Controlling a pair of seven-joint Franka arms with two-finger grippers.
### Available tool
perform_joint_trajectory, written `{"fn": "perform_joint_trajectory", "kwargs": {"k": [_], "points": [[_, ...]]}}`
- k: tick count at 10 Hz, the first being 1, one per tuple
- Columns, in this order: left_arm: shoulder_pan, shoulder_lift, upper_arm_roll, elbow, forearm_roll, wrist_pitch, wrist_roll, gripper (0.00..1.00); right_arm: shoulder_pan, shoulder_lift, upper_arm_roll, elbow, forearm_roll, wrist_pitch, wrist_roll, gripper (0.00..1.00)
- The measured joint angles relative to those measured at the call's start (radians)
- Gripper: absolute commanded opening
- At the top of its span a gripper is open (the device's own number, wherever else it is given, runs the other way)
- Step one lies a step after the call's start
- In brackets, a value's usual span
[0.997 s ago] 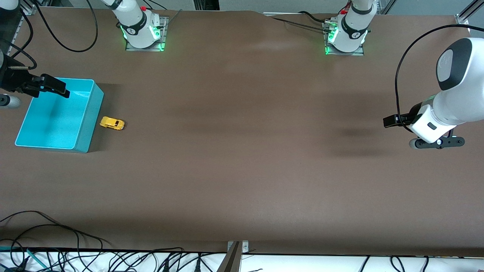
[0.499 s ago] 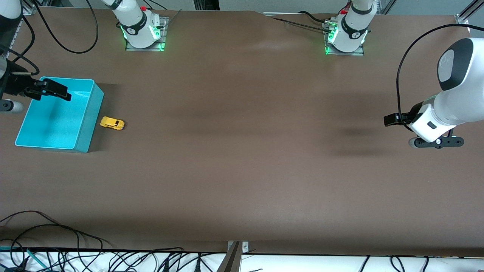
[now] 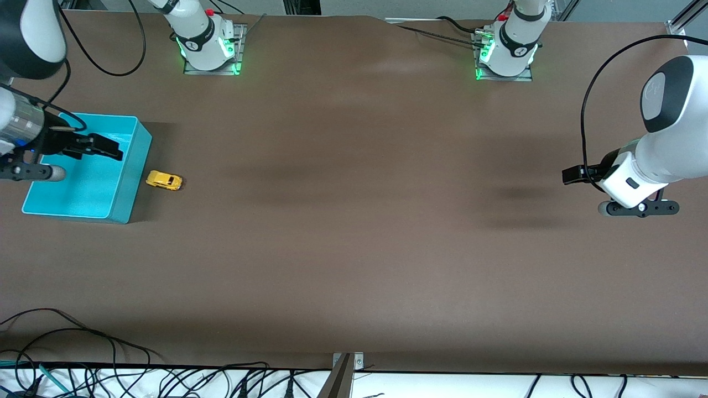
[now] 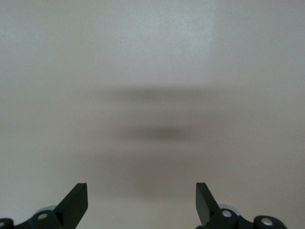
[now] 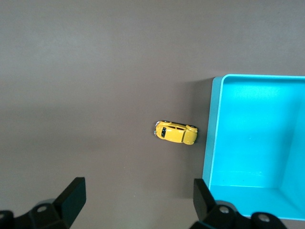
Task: Wind up and store yellow beetle car
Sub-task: 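Reach the right gripper toward the yellow car beside the bin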
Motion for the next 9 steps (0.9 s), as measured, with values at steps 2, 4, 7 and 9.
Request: {"fn": "perform_joint_trajectory", "kwargs": {"k": [2,4,7,9], "points": [[0.000,0.000,0.000,0.000,0.000,0.000,0.000,1.00,0.000,-0.001,0.000,-0.061,0.000,0.065,0.000,1.00],[0.000,0.000,0.000,0.000,0.000,0.000,0.001,1.00,0.000,0.000,0.000,-0.129,-0.014,0.139,-0.005,1.00],[0.000,0.000,0.000,0.000,0.000,0.000,0.001,1.00,0.000,-0.001,0.004,-0.191,-0.059,0.193,-0.041,1.00],[0.000,0.000,0.000,0.000,0.000,0.000,0.001,1.00,0.000,-0.001,0.016,-0.255,-0.069,0.262,-0.056,1.00]]}}
